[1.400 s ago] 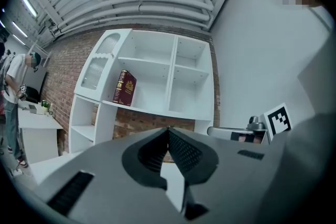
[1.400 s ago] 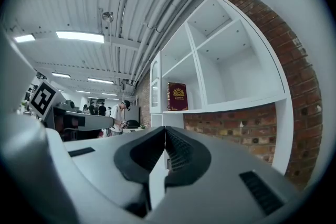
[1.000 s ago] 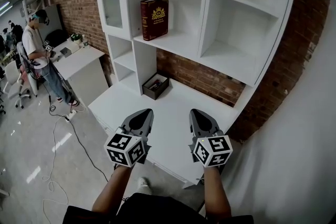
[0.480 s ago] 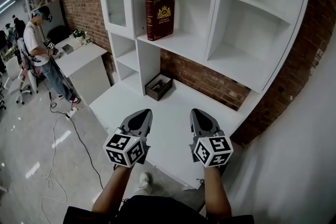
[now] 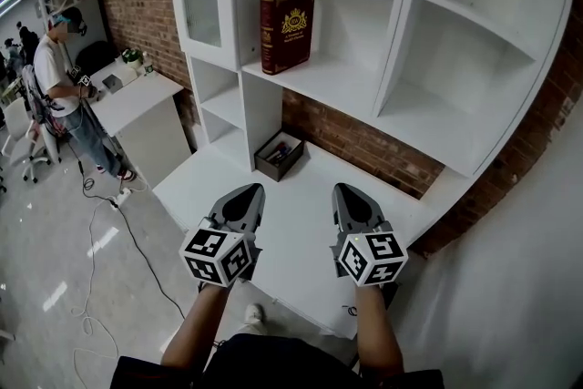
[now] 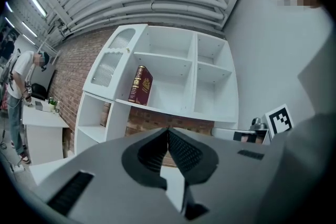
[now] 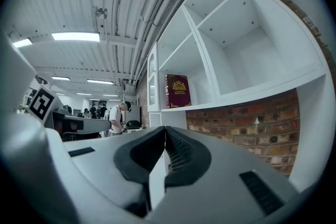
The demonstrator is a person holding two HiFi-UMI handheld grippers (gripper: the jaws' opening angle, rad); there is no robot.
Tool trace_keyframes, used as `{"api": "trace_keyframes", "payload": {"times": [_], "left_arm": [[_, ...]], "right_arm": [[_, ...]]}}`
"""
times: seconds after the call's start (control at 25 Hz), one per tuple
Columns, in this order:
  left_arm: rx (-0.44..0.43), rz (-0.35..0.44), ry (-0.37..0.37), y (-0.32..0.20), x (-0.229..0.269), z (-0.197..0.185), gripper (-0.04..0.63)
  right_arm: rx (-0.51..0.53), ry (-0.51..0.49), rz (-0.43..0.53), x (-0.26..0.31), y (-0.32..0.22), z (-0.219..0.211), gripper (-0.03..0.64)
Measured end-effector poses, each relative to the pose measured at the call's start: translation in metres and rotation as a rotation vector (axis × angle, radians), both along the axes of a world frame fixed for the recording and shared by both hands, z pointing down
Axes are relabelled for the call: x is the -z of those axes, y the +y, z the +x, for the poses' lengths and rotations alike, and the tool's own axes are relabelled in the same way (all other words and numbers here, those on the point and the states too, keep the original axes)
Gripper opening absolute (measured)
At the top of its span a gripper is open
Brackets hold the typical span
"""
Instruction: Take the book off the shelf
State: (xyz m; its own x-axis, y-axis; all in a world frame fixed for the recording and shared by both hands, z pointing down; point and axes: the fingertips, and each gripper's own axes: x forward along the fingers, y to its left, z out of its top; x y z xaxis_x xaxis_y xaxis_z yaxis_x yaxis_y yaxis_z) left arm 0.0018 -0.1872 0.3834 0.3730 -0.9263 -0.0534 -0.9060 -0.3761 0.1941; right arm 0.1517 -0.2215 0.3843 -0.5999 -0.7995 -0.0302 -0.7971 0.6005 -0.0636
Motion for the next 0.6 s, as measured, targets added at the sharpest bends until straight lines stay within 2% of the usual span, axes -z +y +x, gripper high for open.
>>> {"api": "trace_keyframes", "payload": {"times": [0.6], "left_arm": [[-0.080, 0.018, 0.005, -0.104, 0.019, -0.062, 0.017]], "right_arm": [[-0.087, 0.012, -0.006, 0.013, -0.092, -0.056, 0.020]]}}
